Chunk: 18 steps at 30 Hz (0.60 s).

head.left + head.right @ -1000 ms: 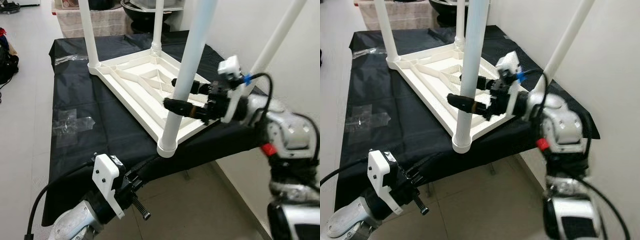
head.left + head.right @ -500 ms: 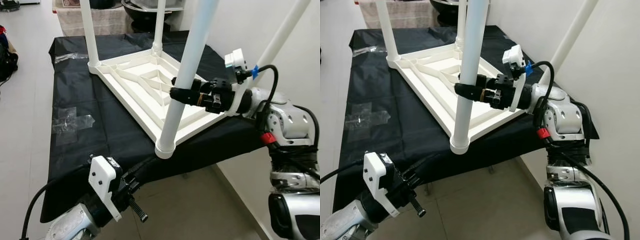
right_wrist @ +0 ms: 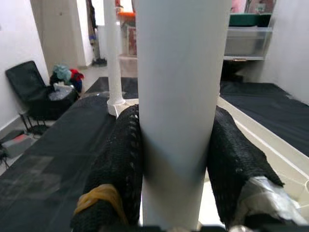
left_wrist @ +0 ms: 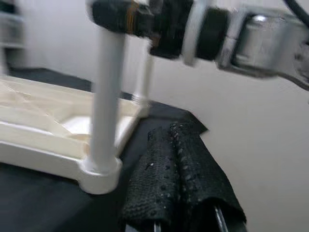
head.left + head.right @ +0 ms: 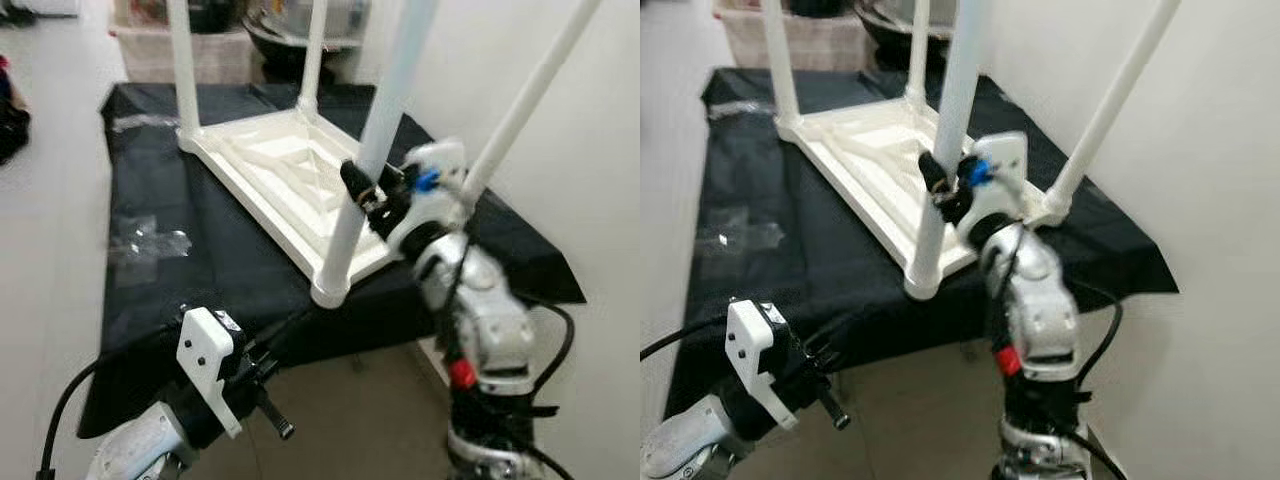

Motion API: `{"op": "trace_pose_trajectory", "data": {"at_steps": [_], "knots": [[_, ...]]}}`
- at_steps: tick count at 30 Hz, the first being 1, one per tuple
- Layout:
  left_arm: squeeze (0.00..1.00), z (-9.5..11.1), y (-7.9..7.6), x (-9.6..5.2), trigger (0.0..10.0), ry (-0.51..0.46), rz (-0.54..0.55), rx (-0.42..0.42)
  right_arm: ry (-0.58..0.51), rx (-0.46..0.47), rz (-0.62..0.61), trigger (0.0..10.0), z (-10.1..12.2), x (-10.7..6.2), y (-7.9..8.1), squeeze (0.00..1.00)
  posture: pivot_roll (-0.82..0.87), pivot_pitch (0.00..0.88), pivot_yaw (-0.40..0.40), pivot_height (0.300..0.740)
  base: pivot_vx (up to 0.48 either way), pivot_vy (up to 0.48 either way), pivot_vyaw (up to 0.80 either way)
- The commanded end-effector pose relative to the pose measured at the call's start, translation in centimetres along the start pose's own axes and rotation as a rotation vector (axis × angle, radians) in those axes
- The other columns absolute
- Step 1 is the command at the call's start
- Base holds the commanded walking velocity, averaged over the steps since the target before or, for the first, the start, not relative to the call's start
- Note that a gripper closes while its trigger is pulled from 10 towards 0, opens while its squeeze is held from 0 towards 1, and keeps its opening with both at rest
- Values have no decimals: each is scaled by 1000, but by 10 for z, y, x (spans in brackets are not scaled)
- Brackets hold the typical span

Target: Building children table

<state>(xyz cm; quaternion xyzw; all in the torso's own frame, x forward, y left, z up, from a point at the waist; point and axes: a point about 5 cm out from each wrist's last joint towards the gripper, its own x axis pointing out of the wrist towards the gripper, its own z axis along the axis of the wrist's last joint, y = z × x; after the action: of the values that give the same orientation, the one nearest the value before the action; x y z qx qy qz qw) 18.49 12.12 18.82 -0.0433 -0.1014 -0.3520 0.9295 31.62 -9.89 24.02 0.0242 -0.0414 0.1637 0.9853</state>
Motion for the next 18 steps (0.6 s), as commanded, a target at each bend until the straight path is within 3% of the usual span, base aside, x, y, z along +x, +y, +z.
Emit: {"op": "trace_pose_trajectory", "data": {"at_steps": [1,6,7,10,11,14,16,18], "knots": [[0,-1,1,0,10000,11,-2,7,241,23,-1,0,-49,0,0,0,81,74,-151,740,0,0,0],[0,-3,3,3,10000,6,0,10,208,23,18,0,-38,12,-2,0,65,55,-149,740,0,0,0],[0,-4,4,4,10000,4,1,9,210,20,16,10000,-35,12,-1,0,59,56,-146,740,0,0,0],[0,-6,4,7,10000,3,2,5,207,60,20,10000,-31,11,4,0,41,53,-137,740,0,0,0],[0,-7,4,8,10000,7,1,5,183,113,45,10000,-26,9,7,1000,32,55,-131,740,0,0,0],[0,-8,4,8,10000,10,0,5,163,150,62,10000,-23,8,8,1000,29,54,-130,740,0,0,0],[0,-14,11,10,10000,41,42,28,78,161,250,10000,-9,2,5,1000,12,53,-119,740,0,0,0],[0,-17,14,11,10000,55,65,33,49,136,321,10000,-5,-2,1,1000,2,53,-112,740,0,0,0]]}}
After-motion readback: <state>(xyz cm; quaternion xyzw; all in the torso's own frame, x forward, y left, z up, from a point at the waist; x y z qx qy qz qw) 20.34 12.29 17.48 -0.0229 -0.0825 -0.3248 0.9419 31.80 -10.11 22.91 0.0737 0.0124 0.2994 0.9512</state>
